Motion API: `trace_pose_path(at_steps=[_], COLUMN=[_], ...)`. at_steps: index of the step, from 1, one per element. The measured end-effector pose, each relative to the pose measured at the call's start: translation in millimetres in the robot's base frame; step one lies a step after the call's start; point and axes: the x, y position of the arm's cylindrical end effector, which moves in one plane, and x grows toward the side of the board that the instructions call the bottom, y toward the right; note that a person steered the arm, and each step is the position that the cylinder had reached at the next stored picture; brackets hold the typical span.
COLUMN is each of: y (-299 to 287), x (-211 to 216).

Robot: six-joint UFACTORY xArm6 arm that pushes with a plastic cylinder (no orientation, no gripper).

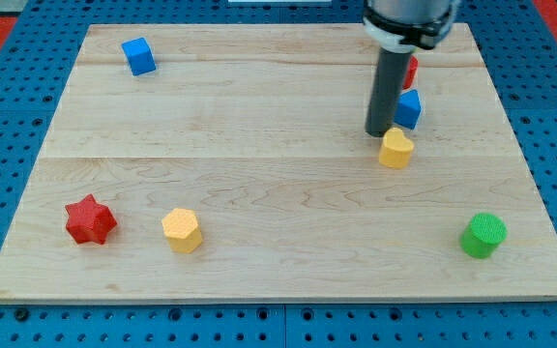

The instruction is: Move green circle slightly up

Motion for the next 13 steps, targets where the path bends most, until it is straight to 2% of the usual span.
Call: trace_pose_path(at_steps=[2,3,4,5,6,7,8,9,11,13], y=[31,121,163,176,145,105,74,73,75,117], x=[2,-3,37,109,162,194,203,198,144,116])
